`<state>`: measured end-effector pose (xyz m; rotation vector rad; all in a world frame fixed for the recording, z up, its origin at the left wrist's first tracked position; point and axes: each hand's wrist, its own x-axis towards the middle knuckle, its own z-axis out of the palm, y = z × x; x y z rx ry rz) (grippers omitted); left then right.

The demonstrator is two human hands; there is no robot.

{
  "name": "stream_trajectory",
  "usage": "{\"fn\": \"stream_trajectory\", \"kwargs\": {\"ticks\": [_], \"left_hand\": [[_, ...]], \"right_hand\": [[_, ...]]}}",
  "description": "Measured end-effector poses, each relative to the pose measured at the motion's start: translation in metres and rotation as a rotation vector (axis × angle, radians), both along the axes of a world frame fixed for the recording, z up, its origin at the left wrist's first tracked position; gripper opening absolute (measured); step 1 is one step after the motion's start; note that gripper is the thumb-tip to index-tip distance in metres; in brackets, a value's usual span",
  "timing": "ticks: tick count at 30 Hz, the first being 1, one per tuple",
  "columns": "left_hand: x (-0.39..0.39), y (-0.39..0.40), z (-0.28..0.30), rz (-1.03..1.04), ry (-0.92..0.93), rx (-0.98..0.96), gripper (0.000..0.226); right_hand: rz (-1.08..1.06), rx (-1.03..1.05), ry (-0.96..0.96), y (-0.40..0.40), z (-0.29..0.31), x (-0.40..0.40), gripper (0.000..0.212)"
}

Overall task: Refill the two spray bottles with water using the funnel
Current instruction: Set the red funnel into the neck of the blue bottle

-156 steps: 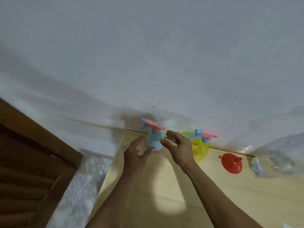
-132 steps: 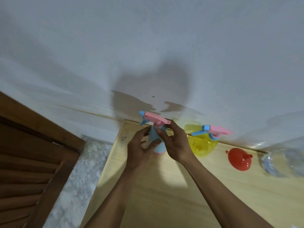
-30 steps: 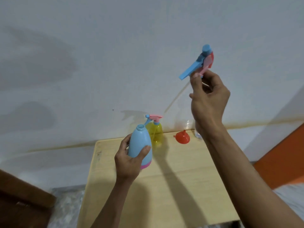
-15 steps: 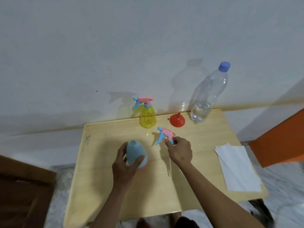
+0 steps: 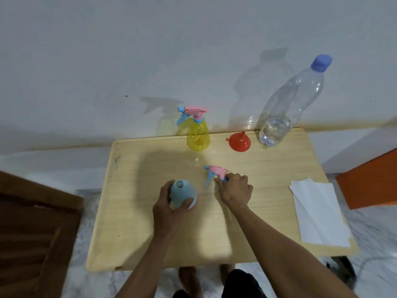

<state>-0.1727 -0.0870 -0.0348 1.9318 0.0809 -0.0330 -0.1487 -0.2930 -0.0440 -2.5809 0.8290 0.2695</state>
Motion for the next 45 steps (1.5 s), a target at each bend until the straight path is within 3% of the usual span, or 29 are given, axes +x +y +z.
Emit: {"fn": "stream_trajectory", "kwargs": {"ticks": [20,25,28,31,37,45], "left_hand": [[0.000,-0.005,0.006,0.001,-0.020,0.028,0.073],[-0.001,-0.003,0.003,-0.007,-0.043,0.030,0.071],[-0.001,-0.003,-0.001,-0.012,-0.048,0.031,0.073],[-0.001,-0.004,-0.003,-0.007,-0.051,0.035,0.073],[-0.001,-0.007,-0.007,0.007,-0.047,0.032,0.070],[-0.001,-0.008,-0.007,0.027,-0.054,0.064,0.072]], "right_hand": [[-0.039,0.059,-0.041,-0.001,-0.005,0.001,0.049],[-0.070,0.080,-0.179,-0.018,0.007,0.009,0.053],[0.018,-0.035,-0.239,-0.046,0.022,0.034,0.062],[0.169,-0.165,-0.178,-0.077,0.038,0.072,0.068],[0.521,-0.436,0.132,-0.105,0.049,0.135,0.055],[0.657,-0.527,0.257,-0.108,0.034,0.158,0.057]]}}
